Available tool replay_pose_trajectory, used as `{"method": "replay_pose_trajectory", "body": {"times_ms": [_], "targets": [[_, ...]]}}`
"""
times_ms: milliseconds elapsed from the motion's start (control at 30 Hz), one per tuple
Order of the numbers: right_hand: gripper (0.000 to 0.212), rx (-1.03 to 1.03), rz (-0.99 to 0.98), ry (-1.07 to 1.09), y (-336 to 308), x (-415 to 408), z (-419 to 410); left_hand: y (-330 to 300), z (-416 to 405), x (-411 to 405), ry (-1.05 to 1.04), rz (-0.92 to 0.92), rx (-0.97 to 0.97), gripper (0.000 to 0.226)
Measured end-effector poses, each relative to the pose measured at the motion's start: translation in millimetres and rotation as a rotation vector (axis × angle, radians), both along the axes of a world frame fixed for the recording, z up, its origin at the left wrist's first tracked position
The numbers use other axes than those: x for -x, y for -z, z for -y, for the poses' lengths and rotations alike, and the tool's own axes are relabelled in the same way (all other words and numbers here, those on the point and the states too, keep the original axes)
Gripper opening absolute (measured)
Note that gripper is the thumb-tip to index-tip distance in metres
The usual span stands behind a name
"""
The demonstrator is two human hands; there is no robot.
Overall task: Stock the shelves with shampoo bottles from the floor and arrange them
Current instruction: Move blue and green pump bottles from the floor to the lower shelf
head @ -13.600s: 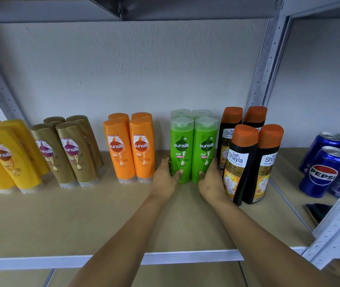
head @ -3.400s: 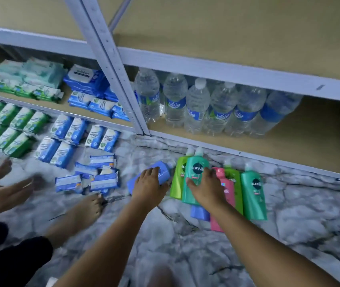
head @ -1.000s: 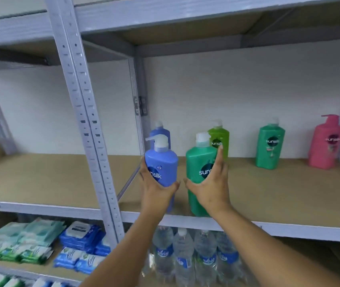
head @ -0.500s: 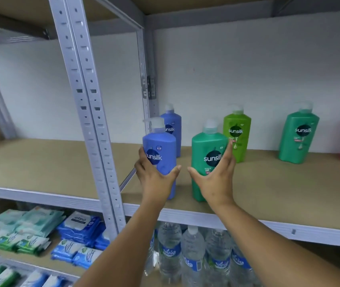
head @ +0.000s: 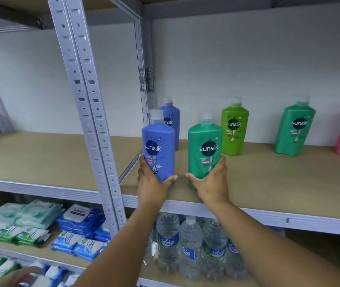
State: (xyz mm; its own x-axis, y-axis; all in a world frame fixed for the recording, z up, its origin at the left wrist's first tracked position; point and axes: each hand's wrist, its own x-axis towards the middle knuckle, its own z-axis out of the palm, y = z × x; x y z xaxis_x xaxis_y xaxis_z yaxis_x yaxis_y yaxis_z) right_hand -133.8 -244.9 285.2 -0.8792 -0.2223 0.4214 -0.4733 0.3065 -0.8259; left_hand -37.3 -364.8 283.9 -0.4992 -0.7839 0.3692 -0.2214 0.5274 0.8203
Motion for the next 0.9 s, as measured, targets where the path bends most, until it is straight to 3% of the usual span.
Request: {"method": "replay_pose_trajectory", "body": {"times_ms": [200,467,767,900], "targets": [[0.103,-0.049,0.054,-0.005,0,1,1,-1,-1,0,0.002,0.056,-0.022,0.117],[0.079,-0.335,0.113,-0.094,-8,-31,-50,-5,-36,-39,0.076,0.162,0.007,0.075],[0.064,-0.731,-0.07,-0.096,-14,-106,-160,2,-134,-106,0.236,0.514,0.194,0.062],[0.061,-0.829,-0.046,-0.096,7,-136,-212,19,-171,-133,0.299,0.668,0.214,0.061]]}}
